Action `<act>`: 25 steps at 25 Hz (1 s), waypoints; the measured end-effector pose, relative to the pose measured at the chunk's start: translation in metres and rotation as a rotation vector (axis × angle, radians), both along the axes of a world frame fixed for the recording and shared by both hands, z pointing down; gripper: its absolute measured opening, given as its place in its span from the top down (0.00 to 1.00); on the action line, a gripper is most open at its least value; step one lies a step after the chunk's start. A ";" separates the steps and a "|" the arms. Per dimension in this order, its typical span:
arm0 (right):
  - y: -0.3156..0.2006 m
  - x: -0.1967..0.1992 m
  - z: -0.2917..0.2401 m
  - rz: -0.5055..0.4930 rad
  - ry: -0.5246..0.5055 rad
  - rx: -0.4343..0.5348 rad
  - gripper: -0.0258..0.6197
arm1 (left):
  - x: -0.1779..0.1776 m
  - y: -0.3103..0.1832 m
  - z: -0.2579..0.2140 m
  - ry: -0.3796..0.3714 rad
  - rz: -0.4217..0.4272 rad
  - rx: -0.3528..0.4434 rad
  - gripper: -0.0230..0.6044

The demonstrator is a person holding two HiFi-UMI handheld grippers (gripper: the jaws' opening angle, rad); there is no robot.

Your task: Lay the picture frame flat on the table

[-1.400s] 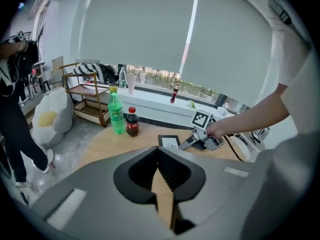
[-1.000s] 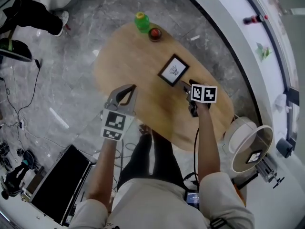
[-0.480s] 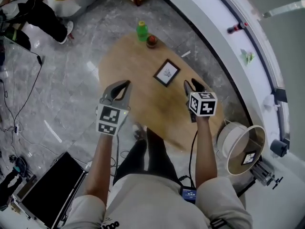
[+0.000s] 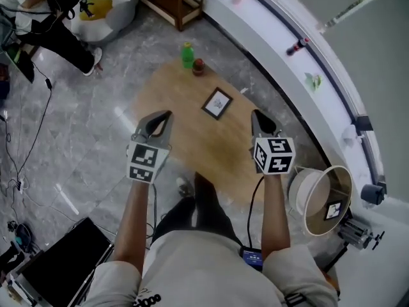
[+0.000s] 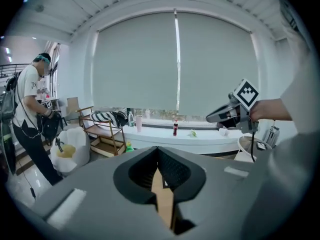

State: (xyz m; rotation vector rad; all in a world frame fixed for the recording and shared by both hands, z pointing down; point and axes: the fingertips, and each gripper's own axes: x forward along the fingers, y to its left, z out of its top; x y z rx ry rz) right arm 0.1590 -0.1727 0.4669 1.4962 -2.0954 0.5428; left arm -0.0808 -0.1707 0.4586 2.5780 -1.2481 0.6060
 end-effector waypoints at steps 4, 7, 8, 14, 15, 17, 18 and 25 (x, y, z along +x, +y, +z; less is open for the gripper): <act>0.022 -0.007 -0.045 -0.007 0.006 0.084 0.95 | -0.005 0.014 -0.033 0.014 0.000 0.059 0.95; 0.040 -0.011 -0.078 -0.019 0.020 0.146 0.95 | -0.005 0.028 -0.055 0.019 0.008 0.096 0.95; 0.047 -0.012 -0.089 -0.025 0.024 0.167 0.95 | -0.006 0.033 -0.063 0.022 0.012 0.108 0.95; 0.084 -0.025 -0.151 -0.065 -0.020 0.275 0.96 | -0.007 0.061 -0.107 0.039 0.025 0.184 0.95; 0.089 -0.027 -0.161 -0.072 -0.019 0.295 0.96 | -0.006 0.065 -0.115 0.040 0.028 0.197 0.95; 0.100 -0.031 -0.180 -0.091 -0.006 0.329 0.96 | -0.006 0.073 -0.132 0.041 0.033 0.225 0.95; 0.105 -0.033 -0.188 -0.101 0.002 0.343 0.96 | -0.007 0.076 -0.141 0.041 0.035 0.240 0.95; 0.133 -0.048 -0.244 -0.144 0.032 0.434 0.96 | -0.009 0.099 -0.202 0.053 0.050 0.348 0.95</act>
